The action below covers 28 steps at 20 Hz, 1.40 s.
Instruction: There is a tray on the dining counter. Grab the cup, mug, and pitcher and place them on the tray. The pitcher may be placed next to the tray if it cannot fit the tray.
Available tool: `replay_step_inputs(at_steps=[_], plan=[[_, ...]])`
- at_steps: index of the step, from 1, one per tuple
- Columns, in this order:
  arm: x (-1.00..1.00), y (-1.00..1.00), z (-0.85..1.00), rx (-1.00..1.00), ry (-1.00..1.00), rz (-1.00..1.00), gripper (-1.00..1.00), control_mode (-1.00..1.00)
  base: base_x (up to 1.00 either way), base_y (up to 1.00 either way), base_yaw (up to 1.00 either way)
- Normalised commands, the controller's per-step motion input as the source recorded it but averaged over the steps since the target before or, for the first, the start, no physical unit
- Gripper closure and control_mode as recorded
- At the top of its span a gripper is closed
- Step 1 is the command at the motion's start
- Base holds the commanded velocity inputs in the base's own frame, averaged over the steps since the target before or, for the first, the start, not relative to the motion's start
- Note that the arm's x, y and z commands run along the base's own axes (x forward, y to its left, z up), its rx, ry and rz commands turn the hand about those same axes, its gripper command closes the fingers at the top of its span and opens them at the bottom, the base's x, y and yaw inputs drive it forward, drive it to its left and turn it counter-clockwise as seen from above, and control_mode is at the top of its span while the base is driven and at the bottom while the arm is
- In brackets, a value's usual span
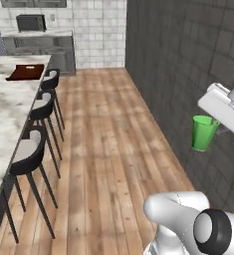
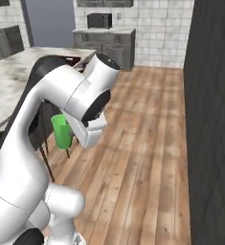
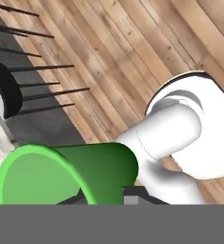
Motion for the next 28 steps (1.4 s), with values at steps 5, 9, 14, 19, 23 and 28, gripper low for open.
replay_step_inputs(at_steps=[5, 9, 14, 19, 23, 28], plan=[[0.0, 0.0, 0.0, 0.0, 0.0, 0.0, 1.0, 1.0, 1.0, -0.33, 0.57], [0.0, 0.0, 0.0, 0.0, 0.0, 0.0, 1.0, 1.0, 1.0, -0.43, 0.49], [0.0, 0.0, 0.0, 0.0, 0.0, 0.0, 1.0, 1.0, 1.0, -0.6, 0.44], [0.0, 0.0, 0.0, 0.0, 0.0, 0.0, 1.0, 1.0, 1.0, -0.64, 0.39], [0.0, 0.0, 0.0, 0.0, 0.0, 0.0, 1.0, 1.0, 1.0, -0.62, 0.4], [0.0, 0.0, 0.0, 0.0, 0.0, 0.0, 1.0, 1.0, 1.0, -0.62, 0.43]])
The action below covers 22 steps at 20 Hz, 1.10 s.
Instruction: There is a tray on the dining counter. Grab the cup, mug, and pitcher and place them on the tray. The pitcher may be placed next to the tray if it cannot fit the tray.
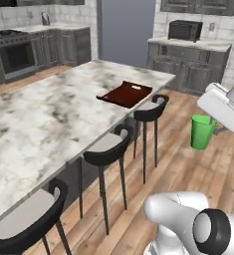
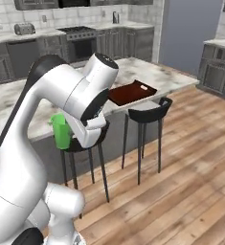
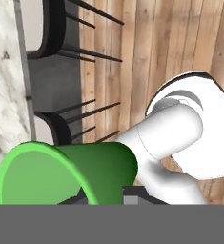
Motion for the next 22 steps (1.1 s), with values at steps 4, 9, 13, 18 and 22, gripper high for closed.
replay_step_inputs(at_steps=[4, 9, 13, 18, 22], plan=[[0.0, 0.0, 0.0, 0.0, 0.0, 0.0, 1.0, 1.0, 1.0, -0.59, 0.43], [0.0, 0.0, 0.0, 0.0, 0.0, 0.0, 1.0, 1.0, 1.0, -0.6, 0.43], [0.0, 0.0, 0.0, 0.0, 0.0, 0.0, 1.0, 1.0, 1.0, -0.6, 0.44], [0.0, 0.0, 0.0, 0.0, 0.0, 0.0, 1.0, 1.0, 1.0, -0.61, 0.44], [0.0, 0.0, 0.0, 0.0, 0.0, 0.0, 1.0, 1.0, 1.0, -0.53, 0.43]])
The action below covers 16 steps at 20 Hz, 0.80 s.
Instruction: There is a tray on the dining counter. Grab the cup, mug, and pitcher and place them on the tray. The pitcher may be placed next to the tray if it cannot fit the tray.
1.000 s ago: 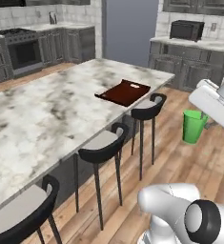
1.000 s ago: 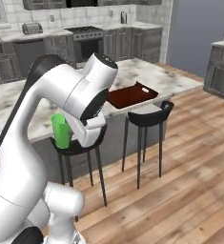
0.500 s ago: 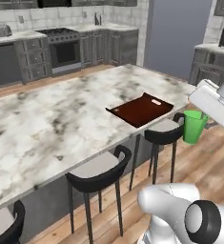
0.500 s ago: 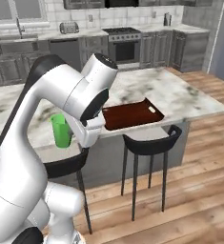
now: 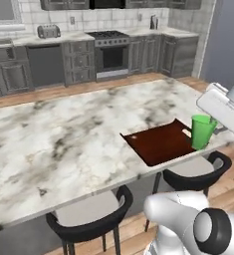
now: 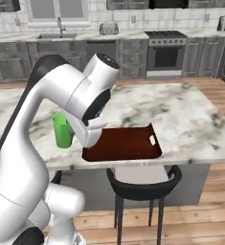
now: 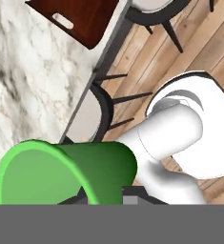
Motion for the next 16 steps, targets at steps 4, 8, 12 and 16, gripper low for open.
replay_step_inputs(at_steps=[4, 8, 12, 16], plan=[[0.0, 0.0, 0.0, 0.0, 0.0, 0.0, 1.0, 1.0, 0.8, -0.43, 0.39], [0.0, 0.0, 0.0, 0.0, 0.0, 0.0, 1.0, 1.0, 0.58, -0.2, 0.26], [0.0, 0.0, 0.0, 0.0, 0.0, 0.0, 1.0, 1.0, 0.61, -0.29, 0.28], [0.0, 0.0, 0.0, 0.0, 0.0, 0.0, 1.0, 1.0, 0.67, -0.27, 0.29]])
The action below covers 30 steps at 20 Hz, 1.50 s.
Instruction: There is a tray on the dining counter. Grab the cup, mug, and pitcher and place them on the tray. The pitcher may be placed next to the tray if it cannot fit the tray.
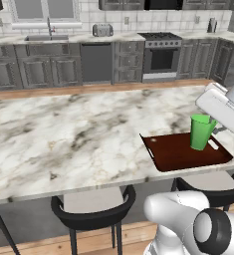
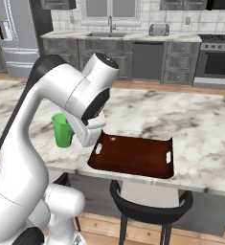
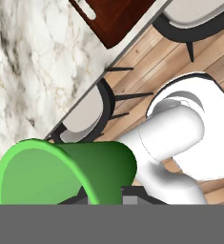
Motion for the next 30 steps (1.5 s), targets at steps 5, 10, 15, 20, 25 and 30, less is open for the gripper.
replay_step_inputs(at_steps=[5, 10, 15, 20, 25, 30], plan=[[0.0, 0.0, 0.0, 0.0, 0.0, 0.0, 1.0, 1.0, 0.69, -0.13, 0.21], [0.31, -0.11, -0.11, 0.0, 0.0, 0.04, 1.0, -1.0, 0.42, -0.07, 0.07], [0.98, -0.36, -0.39, 0.01, 0.0, 0.11, 1.0, -1.0, 0.0, 0.0, 0.0], [0.96, -0.34, -0.47, 0.0, 0.01, 0.1, 1.0, -1.0, 0.0, 0.0, 0.0], [0.91, -0.22, -0.53, 0.0, 0.01, 0.11, 1.0, -1.0, 0.0, 0.0, 0.0], [0.87, 0.0, -0.5, 0.0, 0.05, 0.04, 1.0, -1.0, 0.0, 0.0, 0.0]])
